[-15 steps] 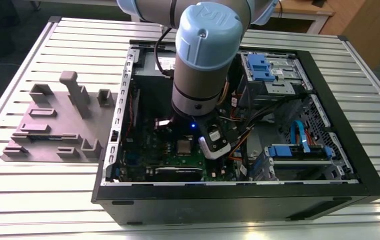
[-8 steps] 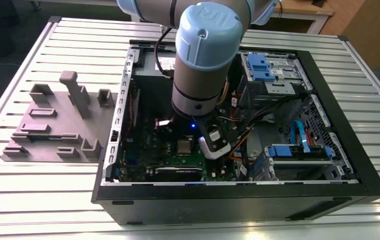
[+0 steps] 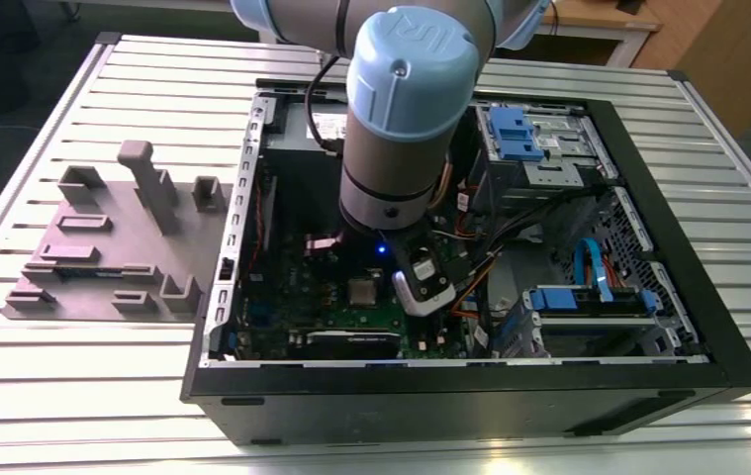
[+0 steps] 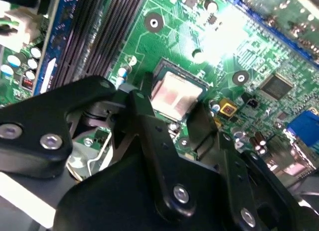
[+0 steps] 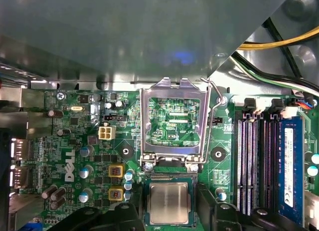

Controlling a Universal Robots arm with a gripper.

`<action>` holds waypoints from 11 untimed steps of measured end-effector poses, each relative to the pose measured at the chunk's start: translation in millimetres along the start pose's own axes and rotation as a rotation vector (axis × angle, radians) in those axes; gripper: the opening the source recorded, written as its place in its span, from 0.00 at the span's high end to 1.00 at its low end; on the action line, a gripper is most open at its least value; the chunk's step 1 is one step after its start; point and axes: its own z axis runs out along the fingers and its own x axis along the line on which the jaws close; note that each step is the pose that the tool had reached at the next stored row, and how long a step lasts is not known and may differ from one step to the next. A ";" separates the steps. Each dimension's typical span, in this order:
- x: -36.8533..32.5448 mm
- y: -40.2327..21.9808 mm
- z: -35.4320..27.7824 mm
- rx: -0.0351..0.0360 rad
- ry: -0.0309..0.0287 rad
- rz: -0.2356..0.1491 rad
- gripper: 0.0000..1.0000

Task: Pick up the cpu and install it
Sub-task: 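Place the cpu into insertion slot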

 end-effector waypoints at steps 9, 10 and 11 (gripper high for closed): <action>0.0 0.1 -2.3 -0.0005 0.0004 0.000 0.45; 0.0 0.2 -2.5 -0.0007 0.0002 0.000 0.45; 0.0 0.2 -2.5 -0.0008 0.0002 0.000 0.45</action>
